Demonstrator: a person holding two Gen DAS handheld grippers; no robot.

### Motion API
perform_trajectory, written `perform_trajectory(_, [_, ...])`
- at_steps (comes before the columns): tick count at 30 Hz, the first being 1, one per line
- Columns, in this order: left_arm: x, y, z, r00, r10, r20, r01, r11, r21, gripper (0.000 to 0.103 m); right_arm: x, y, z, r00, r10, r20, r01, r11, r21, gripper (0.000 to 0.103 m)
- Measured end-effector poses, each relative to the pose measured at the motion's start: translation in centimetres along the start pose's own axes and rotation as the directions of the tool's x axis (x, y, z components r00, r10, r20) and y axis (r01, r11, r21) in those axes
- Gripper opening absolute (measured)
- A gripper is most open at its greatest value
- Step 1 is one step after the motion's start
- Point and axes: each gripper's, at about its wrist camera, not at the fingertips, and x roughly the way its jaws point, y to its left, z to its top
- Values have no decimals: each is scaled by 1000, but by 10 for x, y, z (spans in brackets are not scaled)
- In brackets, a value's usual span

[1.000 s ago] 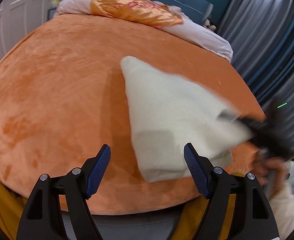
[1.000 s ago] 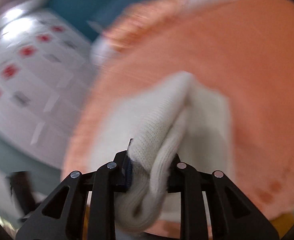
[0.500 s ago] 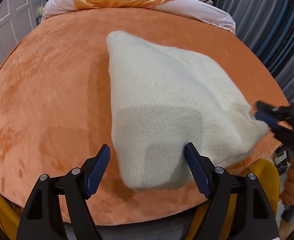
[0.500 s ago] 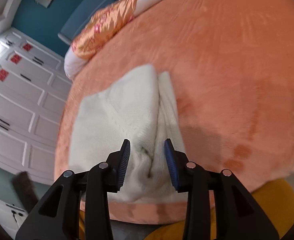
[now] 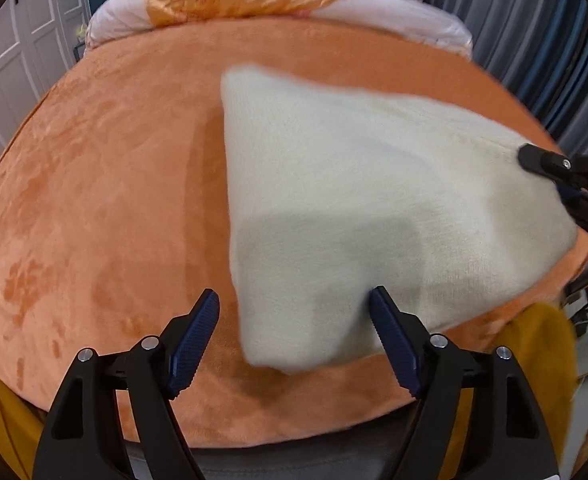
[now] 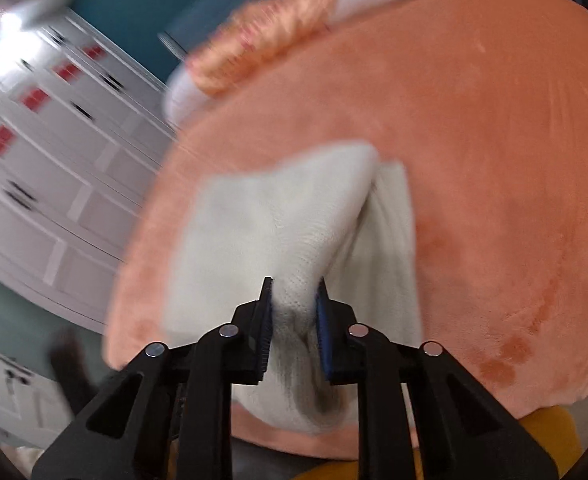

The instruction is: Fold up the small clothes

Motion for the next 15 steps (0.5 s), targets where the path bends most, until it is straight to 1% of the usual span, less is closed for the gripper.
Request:
perform_trajectory(1, [-13,-1,3,999,-33,33,33,999,-10,73,-10,-1,-4,1000,4,20,-4,1000,-1,17])
perform_trajectory(2, [-25,-1,7,996,-56,68,57,998,-16,73,-13,-5,-8,999,-20,26,20,1000,-1,17])
perform_trajectory(3, [-37,-3,13,992,-61,109,64,998,-22,73,-10,-12,-12,997,-73,13,73,997,-6,17])
perform_trajectory(4, [-42,-4,19,990,-55,132,60,998,-29,73,7,-29,-20,983,-178,-42,177,984,-18,17])
perform_trajectory(5, [-40,-6,26,990,-46,130,52,998,-36,73,21,-43,-25,969,-227,-94,227,974,-13,18])
perform_trajectory(6, [-34,-8,29,993,-35,112,39,999,-34,74,38,-61,-34,958,-243,-151,248,969,16,18])
perform_trajectory(7, [-23,-10,32,997,-6,79,9,1000,-28,74,40,-69,-37,964,-224,-145,233,971,52,19])
perform_trajectory(8, [-9,-11,33,999,23,40,-22,1000,-21,74,33,-74,-36,977,-174,-127,188,976,108,20])
perform_trajectory(9, [7,-11,32,999,50,-6,-50,999,-12,76,27,-73,-33,982,-152,-116,166,978,127,20])
perform_trajectory(10, [17,-10,29,998,61,-23,-61,998,-11,76,22,-71,-30,984,-145,-107,158,979,129,20])
perform_trajectory(11, [24,-6,25,998,57,-26,-57,998,-24,78,18,-66,-28,983,-148,-104,160,980,119,20])
perform_trajectory(13, [24,-4,21,998,55,-11,-55,998,-39,81,14,-57,-23,983,-150,-104,160,983,93,20])
perform_trajectory(15, [25,-6,18,996,88,2,-88,996,-12,83,20,-46,-17,980,-161,-117,168,985,47,20])
